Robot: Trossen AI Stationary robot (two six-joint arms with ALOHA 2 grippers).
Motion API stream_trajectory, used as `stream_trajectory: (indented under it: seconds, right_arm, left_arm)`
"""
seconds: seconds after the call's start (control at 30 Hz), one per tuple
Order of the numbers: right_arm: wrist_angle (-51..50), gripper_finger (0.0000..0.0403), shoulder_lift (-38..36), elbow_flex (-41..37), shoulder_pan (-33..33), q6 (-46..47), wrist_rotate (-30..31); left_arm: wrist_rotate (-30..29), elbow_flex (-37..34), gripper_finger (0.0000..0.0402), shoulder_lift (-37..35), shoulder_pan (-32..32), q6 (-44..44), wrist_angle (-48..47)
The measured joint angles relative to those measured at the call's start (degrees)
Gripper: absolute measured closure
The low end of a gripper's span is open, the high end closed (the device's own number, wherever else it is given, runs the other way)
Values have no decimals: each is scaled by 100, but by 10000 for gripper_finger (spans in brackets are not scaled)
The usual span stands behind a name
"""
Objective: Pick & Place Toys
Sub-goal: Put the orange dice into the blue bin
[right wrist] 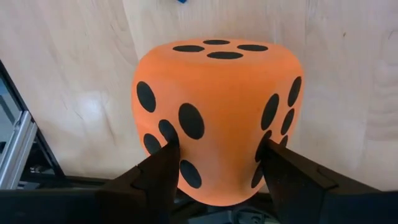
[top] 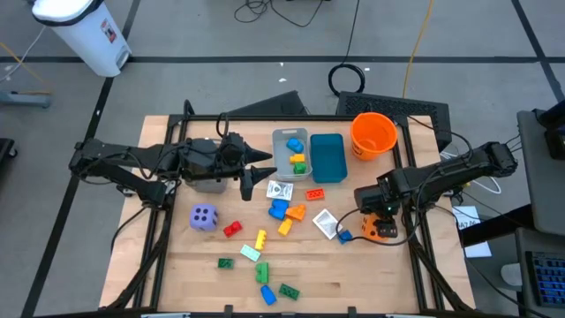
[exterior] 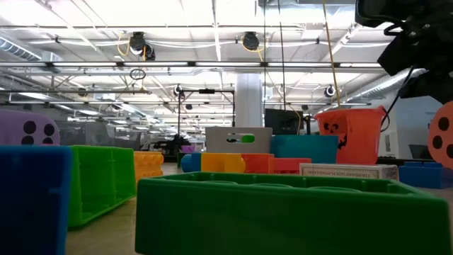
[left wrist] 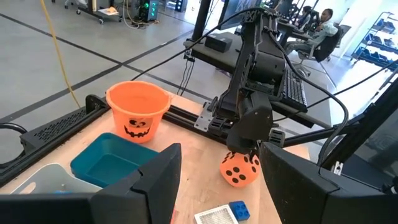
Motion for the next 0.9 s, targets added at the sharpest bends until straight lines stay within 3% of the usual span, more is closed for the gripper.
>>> stream_trajectory:
  seconds: [0.7, 0.9]
  right_arm:
    - [-22, 197, -4, 9, -2, -17, -4]
    - [-20, 226, -4, 11, -64, -23, -171]
  left_arm:
    - [-9, 0, 174, 0, 31, -4, 17]
    - [-11, 0, 174, 0, 31, -7, 20]
